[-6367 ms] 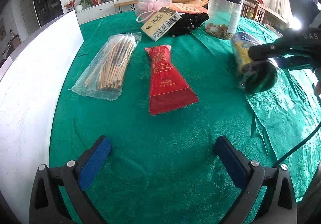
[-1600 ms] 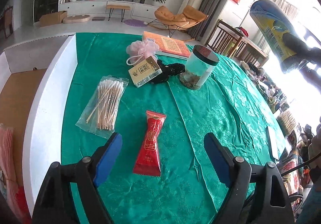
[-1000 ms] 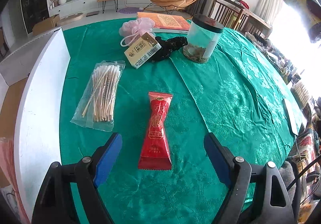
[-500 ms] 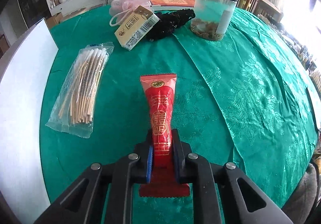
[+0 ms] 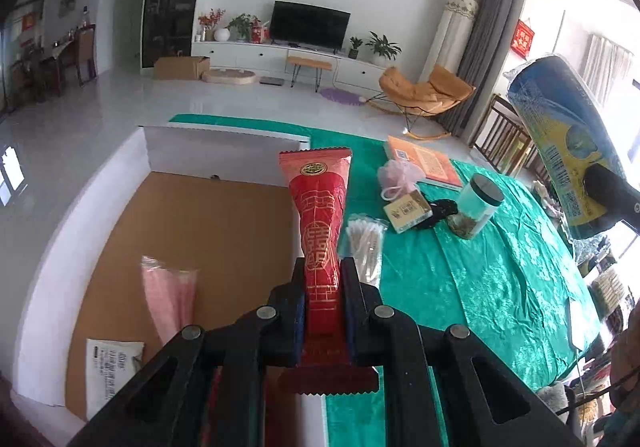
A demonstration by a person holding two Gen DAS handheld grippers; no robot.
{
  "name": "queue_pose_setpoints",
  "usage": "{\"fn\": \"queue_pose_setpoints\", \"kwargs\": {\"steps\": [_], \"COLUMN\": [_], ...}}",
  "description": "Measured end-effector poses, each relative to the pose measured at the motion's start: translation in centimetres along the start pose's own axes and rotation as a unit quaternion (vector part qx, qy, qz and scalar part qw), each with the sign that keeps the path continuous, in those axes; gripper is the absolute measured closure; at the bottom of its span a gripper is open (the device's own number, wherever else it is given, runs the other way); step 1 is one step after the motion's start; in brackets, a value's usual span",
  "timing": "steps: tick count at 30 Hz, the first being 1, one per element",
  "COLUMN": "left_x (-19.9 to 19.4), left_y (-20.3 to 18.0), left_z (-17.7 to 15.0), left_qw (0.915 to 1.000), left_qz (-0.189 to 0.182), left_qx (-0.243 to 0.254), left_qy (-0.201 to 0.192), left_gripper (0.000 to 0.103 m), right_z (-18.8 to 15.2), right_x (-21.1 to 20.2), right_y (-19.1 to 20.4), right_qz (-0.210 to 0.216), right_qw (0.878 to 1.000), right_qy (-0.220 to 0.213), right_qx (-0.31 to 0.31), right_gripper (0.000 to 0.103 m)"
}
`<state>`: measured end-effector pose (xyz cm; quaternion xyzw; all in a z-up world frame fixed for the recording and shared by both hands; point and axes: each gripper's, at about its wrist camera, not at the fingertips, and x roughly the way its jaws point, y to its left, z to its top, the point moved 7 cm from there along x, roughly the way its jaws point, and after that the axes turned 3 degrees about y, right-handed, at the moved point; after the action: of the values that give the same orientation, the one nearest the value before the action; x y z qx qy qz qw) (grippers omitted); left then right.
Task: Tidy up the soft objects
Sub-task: 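Carry the roll and red bag into the white box and open both tools, then move the left tool to the cotton swab pack and grasp it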
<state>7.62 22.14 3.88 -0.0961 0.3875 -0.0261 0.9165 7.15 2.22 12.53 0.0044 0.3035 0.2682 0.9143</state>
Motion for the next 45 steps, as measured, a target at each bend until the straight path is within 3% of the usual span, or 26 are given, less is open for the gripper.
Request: {"fn": "queue_pose_setpoints", "kwargs": {"steps": [3,4,5,6,7,8,10,13,16,19,23,27,30,34,37,41,45], "left_x": [-1.5,-1.4,-1.1,-0.7,-0.5,-0.4,0.1,0.9,1.7,2.0,2.9,5.1,8.1,11.2,12.2,13.9,19.3], "left_y": [6.4,8.3,10.2,11.7,13.1,14.0,15.0,14.3,11.3,6.8,-1.6,-9.2,-13.1,-15.0,-15.0,-14.4,-13.6], "left_z": [-1.2,-1.7,-2.6,-3.2,-4.2,-5.1,-5.8,-5.6,-4.5,-3.4,-3.1,-5.4,-8.8,-13.5,-15.0,-11.9,-6.9], "left_qw": [0.9969,0.9943,0.9909,0.9871,0.9834,0.9805,0.9787,0.9794,0.9850,0.9926,0.9996,0.9973,0.9911,0.9825,0.9794,0.9846,0.9876], "left_qz": [0.075,0.100,0.125,0.146,0.164,0.177,0.174,0.153,0.121,0.077,0.009,-0.037,-0.056,-0.061,-0.057,-0.024,0.027], "left_qx": [-0.021,-0.032,-0.043,-0.054,-0.066,-0.079,-0.103,-0.129,-0.123,-0.093,-0.023,0.054,0.088,0.101,0.103,0.094,0.084], "left_qy": [0.005,0.013,0.026,0.038,0.040,0.033,0.037,0.024,0.005,-0.010,-0.012,0.033,0.084,0.144,0.164,0.145,0.130], "left_gripper": [0.086,0.077,0.063,0.025,0.002,0.002,0.002,0.002,0.002,0.002,0.002,0.002,0.002,0.002,0.002,0.002,0.002], "right_z": [0.0,-0.3,-0.8,-1.5,-2.6,-3.7,-5.9,-7.5,-8.1,-9.3,-12.9,-17.0,-19.9,-22.0,-21.9,-22.6,-22.9], "right_x": [2.7,3.8,5.0,6.3,7.9,9.4,11.5,11.8,11.4,11.1,10.9,9.6,7.8,6.1,5.9,6.6,6.5], "right_y": [6.0,7.9,9.7,11.5,13.3,14.6,16.1,14.9,11.5,5.5,-4.2,-13.4,-18.2,-21.3,-22.0,-21.6,-21.2], "right_qz": [0.061,0.081,0.100,0.118,0.137,0.154,0.170,0.146,0.091,0.004,-0.113,-0.209,-0.249,-0.260,-0.260,-0.264,-0.263], "right_qw": [0.998,0.996,0.993,0.990,0.985,0.980,0.971,0.975,0.984,0.989,0.984,0.966,0.953,0.944,0.942,0.940,0.941], "right_qy": [0.019,0.029,0.042,0.060,0.086,0.114,0.153,0.149,0.131,0.120,0.136,0.149,0.147,0.133,0.124,0.140,0.141], "right_qx": [-0.022,-0.028,-0.035,-0.042,-0.053,-0.059,-0.064,-0.081,-0.084,-0.080,-0.037,0.032,0.089,0.154,0.172,0.163,0.159], "right_gripper": [0.049,0.049,0.048,0.047,0.044,0.035,0.032,0.032,0.029,0.028,0.028,0.028,0.028,0.028,0.028,0.025,0.023]}}
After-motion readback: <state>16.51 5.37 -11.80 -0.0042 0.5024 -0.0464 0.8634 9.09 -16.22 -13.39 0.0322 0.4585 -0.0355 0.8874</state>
